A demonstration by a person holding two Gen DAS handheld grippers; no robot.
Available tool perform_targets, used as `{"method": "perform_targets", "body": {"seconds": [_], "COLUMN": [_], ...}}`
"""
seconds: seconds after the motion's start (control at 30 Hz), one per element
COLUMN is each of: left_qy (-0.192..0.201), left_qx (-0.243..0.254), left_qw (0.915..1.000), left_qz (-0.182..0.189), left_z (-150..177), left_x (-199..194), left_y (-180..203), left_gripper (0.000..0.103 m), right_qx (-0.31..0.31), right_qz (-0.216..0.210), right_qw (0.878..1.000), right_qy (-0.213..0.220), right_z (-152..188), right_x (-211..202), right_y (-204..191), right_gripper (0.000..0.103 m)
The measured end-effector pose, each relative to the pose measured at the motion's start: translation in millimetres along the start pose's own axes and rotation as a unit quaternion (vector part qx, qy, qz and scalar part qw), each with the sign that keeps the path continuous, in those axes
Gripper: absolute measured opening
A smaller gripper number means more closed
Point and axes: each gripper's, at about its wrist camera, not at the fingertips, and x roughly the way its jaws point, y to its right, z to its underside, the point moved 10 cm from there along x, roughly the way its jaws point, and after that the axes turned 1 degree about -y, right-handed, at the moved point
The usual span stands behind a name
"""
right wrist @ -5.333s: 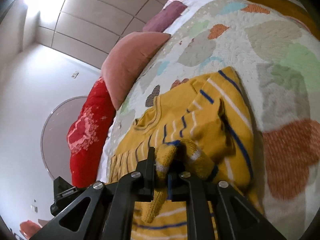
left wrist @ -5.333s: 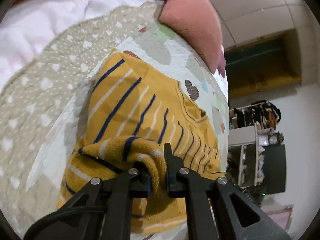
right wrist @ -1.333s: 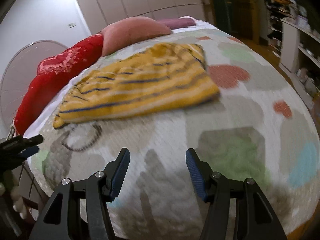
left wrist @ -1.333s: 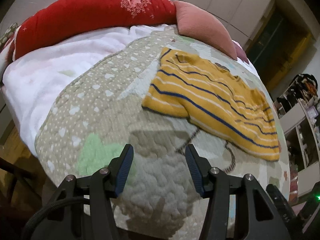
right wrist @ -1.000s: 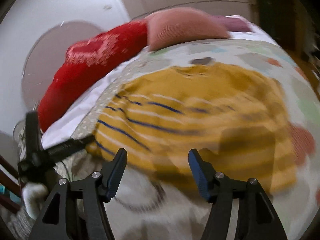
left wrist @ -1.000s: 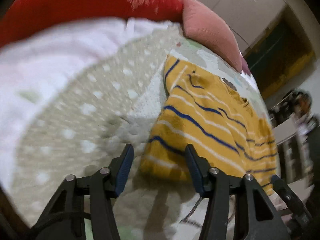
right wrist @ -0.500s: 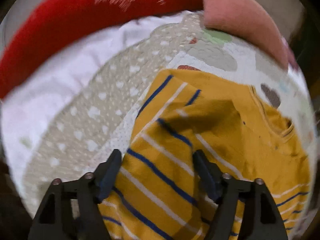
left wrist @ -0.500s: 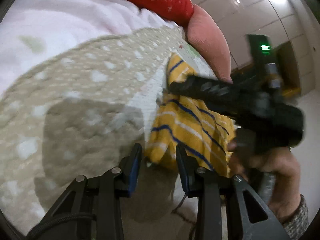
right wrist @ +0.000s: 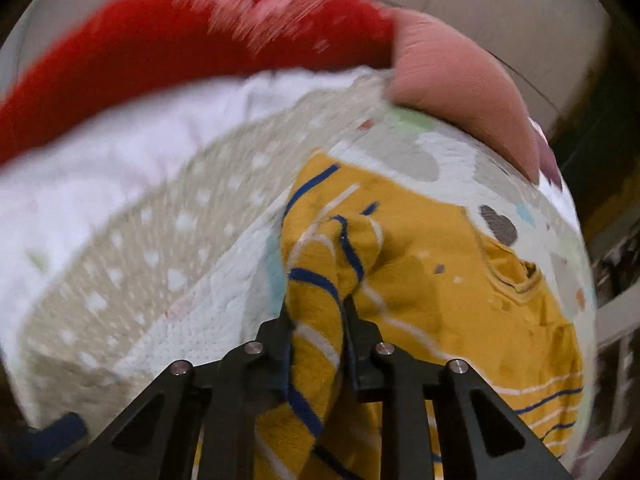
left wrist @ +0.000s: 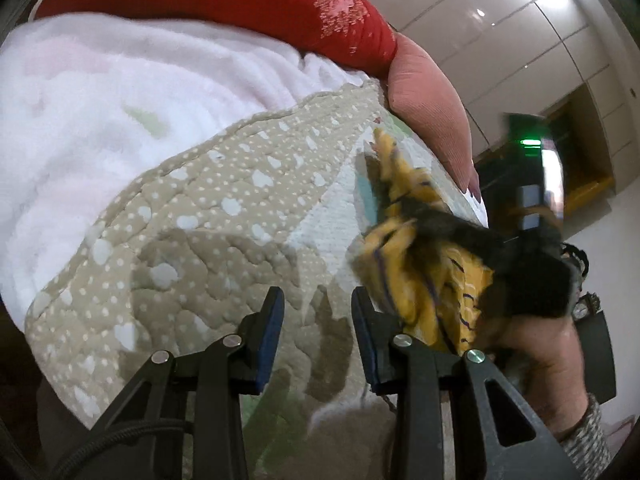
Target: Fold small clothes
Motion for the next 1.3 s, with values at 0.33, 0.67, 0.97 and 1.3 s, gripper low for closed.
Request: {"method": "perform_targets", "body": {"seconds": [0.33, 0.67, 0.97, 1.3], "left_qy": [-0.029, -0.085, -0.104, -0.087], "left_qx": [0.076, 0.155, 0.198, 0.23], "left_qw": [0.9967, 0.9843, 0.9746, 0.9688], "left_qz": [-0.004, 0.006, -0.014, -0.029], "left_z": [22, 70, 103, 109], "left_x": [9, 31, 44, 27], "left_y": [59, 125, 154, 171], "left_gripper": [0.033, 0.033, 0.034, 0.035], "right_qx": [0.224, 0.389, 0.359, 0.265], "right_qz": [-0.032, -0.089, -0.075, -0.097], "right_qw": [0.972, 0.915, 0.917, 0.956], "right_qy": [0.057, 0.054, 0.156, 0.079], "right_z": [44, 168, 143, 160], "right_x": [-48, -36, -126, -83], "right_y": [197, 314, 316, 241], "right_gripper": [0.02, 0.045, 0.061, 0.008]}}
